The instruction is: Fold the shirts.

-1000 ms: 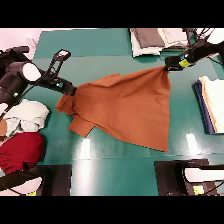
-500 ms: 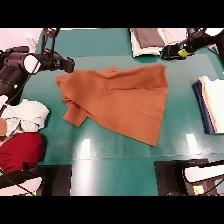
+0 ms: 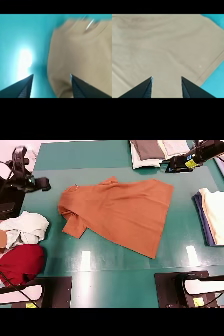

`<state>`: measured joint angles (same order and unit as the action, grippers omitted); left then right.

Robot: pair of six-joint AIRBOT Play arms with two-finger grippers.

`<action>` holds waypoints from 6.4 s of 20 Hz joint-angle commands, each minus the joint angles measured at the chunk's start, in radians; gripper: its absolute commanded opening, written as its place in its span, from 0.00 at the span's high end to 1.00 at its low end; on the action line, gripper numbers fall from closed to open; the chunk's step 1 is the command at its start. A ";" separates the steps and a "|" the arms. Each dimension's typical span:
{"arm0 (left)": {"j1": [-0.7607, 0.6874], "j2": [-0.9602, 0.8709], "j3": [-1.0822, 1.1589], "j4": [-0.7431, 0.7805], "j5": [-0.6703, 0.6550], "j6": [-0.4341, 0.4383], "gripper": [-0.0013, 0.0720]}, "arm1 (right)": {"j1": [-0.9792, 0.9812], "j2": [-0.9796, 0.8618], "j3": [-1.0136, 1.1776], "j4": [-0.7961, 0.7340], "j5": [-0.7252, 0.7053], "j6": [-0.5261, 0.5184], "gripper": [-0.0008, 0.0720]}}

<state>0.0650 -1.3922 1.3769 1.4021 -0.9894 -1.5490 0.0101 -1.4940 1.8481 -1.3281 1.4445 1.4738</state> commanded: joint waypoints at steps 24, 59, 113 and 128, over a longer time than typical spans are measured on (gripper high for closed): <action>0.074 0.032 -0.216 -0.421 0.025 0.185 0.95 | -0.079 0.118 -0.260 0.050 0.133 -0.001 0.42; 0.072 0.558 0.210 -0.395 0.014 0.248 0.95 | -0.029 0.838 -0.531 0.044 -0.343 0.127 0.96; -0.103 -0.198 0.000 -0.219 -0.200 0.149 0.28 | -0.112 0.039 -0.525 -0.130 -0.151 -0.035 0.36; -0.095 0.505 -0.868 -0.262 -0.192 0.001 0.33 | -0.103 0.454 -0.698 -0.129 -0.139 -0.035 0.37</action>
<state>-0.0311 -0.9810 0.6701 1.2373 -1.2213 -1.5330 -0.0940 -1.0973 1.2022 -1.4578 1.3216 1.4380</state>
